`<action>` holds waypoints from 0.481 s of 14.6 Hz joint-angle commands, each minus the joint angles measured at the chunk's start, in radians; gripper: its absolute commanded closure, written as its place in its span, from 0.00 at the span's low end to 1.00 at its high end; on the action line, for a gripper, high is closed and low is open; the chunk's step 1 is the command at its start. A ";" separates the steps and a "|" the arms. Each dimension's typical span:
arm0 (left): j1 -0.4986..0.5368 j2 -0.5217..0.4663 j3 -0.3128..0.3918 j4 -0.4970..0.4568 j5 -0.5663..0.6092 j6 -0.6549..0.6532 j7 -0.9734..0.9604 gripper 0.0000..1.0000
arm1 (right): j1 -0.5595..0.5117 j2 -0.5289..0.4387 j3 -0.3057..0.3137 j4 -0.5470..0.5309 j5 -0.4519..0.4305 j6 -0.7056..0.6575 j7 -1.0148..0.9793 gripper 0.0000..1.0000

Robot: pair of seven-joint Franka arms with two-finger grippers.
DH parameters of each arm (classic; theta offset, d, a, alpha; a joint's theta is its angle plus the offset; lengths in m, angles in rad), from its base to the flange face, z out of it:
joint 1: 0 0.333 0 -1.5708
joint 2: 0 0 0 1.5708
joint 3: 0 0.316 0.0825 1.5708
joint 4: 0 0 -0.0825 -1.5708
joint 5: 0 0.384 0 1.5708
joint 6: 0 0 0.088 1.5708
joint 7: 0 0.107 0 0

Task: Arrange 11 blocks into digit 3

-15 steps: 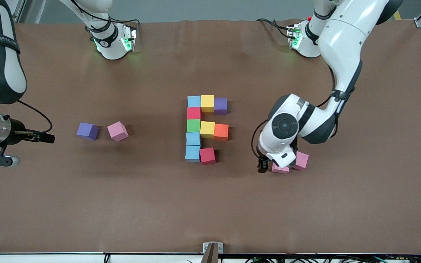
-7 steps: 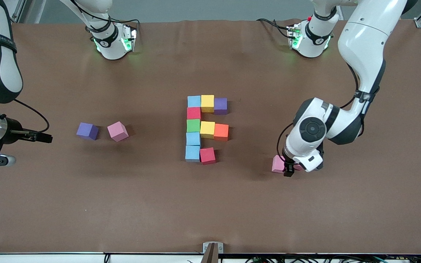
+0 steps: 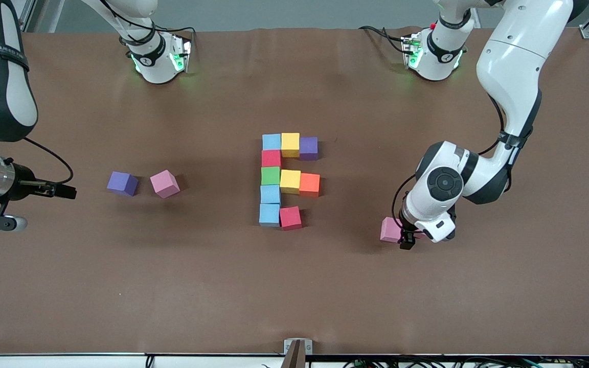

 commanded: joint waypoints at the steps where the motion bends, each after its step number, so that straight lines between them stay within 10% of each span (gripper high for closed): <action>1: 0.003 0.011 -0.004 -0.009 0.022 0.054 -0.003 0.00 | 0.148 -0.065 -0.195 -0.044 0.071 0.003 -0.063 0.00; 3: 0.002 0.019 -0.004 -0.009 0.022 0.058 -0.003 0.00 | 0.220 -0.079 -0.317 -0.044 0.140 -0.017 -0.134 0.00; 7: -0.006 0.033 -0.004 -0.006 0.020 0.061 -0.004 0.00 | 0.221 -0.100 -0.327 -0.015 0.147 -0.075 -0.140 0.00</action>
